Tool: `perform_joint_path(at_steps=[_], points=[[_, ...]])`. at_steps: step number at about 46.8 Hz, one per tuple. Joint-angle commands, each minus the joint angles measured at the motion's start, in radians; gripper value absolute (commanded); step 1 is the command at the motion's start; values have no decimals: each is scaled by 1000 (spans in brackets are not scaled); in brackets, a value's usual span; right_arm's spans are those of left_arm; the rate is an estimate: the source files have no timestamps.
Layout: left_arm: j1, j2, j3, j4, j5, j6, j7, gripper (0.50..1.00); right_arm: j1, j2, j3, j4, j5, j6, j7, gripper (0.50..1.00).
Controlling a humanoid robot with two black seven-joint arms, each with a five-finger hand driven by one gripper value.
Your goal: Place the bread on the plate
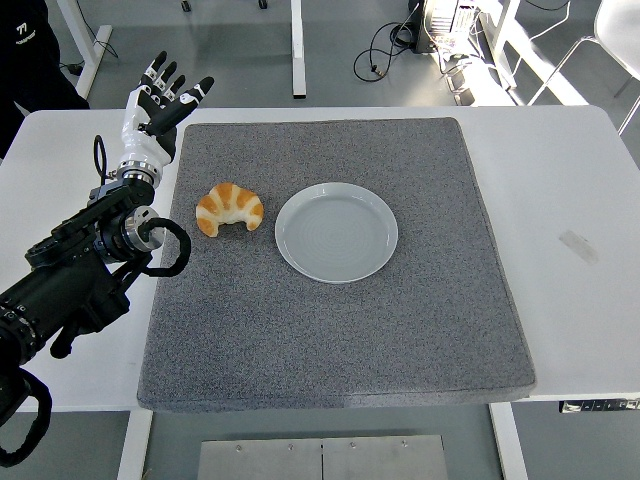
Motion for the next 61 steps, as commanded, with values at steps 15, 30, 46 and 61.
perform_joint_path(at_steps=[15, 30, 46, 61], points=[[-5, 1, 11, 0, 2, 53, -2, 969, -1, 0, 0, 0, 0, 0, 0, 1000], [-29, 46, 92, -17, 15, 53, 6, 965, -1, 0, 0, 0, 0, 0, 0, 1000], [-74, 207, 183, -176, 20, 63, 78, 904, -1, 0, 0, 0, 0, 0, 0, 1000], [-173, 366, 411, -396, 23, 91, 124, 863, 0, 0, 0, 0, 0, 0, 0, 1000]])
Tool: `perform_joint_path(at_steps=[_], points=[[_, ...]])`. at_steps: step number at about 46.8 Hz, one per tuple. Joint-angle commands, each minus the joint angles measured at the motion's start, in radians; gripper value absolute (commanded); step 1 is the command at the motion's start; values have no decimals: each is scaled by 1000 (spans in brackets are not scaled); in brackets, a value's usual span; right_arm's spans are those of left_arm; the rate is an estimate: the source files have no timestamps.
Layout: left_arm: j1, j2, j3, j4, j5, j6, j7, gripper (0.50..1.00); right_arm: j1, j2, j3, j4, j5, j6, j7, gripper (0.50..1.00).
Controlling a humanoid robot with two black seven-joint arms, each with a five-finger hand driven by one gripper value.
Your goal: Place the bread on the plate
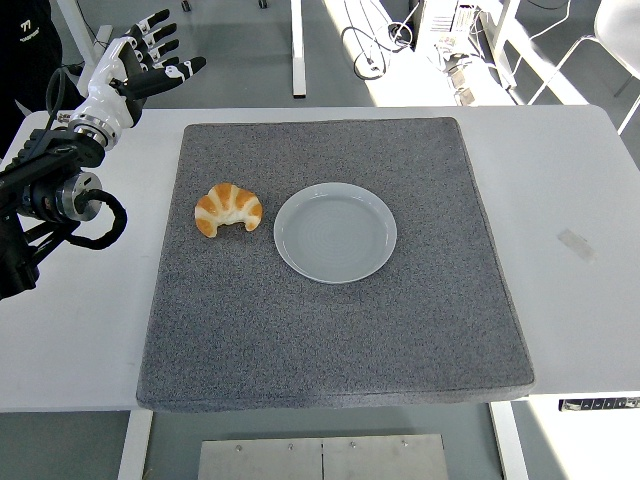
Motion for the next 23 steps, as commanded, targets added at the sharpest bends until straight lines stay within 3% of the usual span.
perform_joint_path(at_steps=[1, 8, 15, 23], points=[[-22, 36, 47, -64, 1, 28, 4, 863, 1, 0, 0, 0, -1, 0, 0, 1000], [-53, 76, 133, -159, 92, 94, 4, 863, -1, 0, 0, 0, 1, 0, 0, 1000], [-66, 77, 207, -178, 165, 161, 6, 864, 1, 0, 0, 0, -1, 0, 0, 1000], [-111, 77, 308, -190, 167, 178, 9, 864, 1, 0, 0, 0, 1, 0, 2, 1000]])
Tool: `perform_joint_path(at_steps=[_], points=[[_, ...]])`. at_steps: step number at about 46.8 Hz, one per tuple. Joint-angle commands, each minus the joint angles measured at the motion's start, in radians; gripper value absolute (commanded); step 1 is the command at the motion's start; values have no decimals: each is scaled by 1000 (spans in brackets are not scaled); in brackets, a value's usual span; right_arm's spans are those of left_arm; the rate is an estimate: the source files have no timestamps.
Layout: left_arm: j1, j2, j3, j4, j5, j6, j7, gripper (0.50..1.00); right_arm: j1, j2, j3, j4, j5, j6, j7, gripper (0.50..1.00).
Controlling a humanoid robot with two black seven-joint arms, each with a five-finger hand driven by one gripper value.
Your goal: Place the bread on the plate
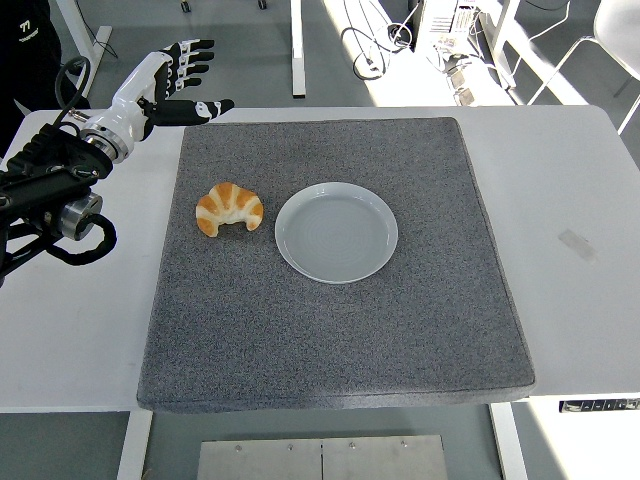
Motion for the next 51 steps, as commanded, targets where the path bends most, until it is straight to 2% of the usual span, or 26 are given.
perform_joint_path(at_steps=[1, 9, 15, 19, 31, 41, 45, 51], points=[[-19, 2, 42, -18, 0, 3, 7, 863, -1, 0, 0, 0, 0, 0, 0, 1000], [-30, 23, 65, -76, 58, 34, 61, 863, 1, 0, 0, 0, 0, 0, 0, 1000], [-30, 13, 64, -78, 214, 43, 194, 863, -1, 0, 0, 0, 0, 0, 0, 1000], [-30, 4, 64, -78, 271, 74, 234, 866, -1, 0, 0, 0, 0, 0, 0, 1000], [-34, -3, 99, -76, 332, 91, 236, 869, 1, 0, 0, 0, 0, 0, 0, 1000], [-33, -53, 102, -33, 336, 108, 236, 869, 1, 0, 0, 0, -1, 0, 0, 1000], [-34, -50, 105, -39, 336, 106, 236, 869, -1, 0, 0, 0, -1, 0, 0, 1000], [-50, -10, 110, -87, 337, 101, 236, 869, -1, 0, 0, 0, 0, 0, 0, 1000]])
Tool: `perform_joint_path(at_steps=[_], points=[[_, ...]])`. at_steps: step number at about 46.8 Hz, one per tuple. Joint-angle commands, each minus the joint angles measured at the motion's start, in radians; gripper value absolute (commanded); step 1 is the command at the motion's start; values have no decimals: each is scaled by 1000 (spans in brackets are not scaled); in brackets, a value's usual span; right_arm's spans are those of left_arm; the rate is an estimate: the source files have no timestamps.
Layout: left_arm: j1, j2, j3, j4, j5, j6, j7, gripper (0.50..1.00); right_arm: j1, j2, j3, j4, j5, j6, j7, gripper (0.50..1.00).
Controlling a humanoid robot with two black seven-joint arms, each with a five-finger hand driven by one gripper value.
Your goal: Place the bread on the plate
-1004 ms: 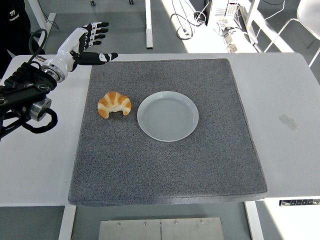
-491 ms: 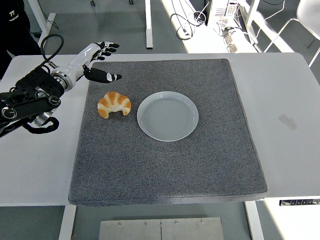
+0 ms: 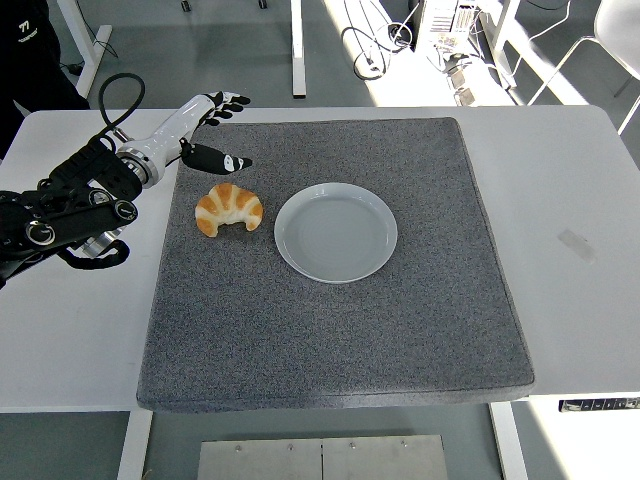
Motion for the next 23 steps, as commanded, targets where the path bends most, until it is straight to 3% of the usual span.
perform_joint_path(at_steps=[1, 7, 23], points=[[-15, 34, 5, -39, 3, -1, 0, 869, 0, 0, 0, 0, 0, 0, 0, 1000], [-35, 74, 45, -103, 28, 0, 1, 866, 1, 0, 0, 0, 0, 0, 0, 1000], [-35, 83, 109, -108, 57, 7, 0, 842, 1, 0, 0, 0, 0, 0, 1, 1000]])
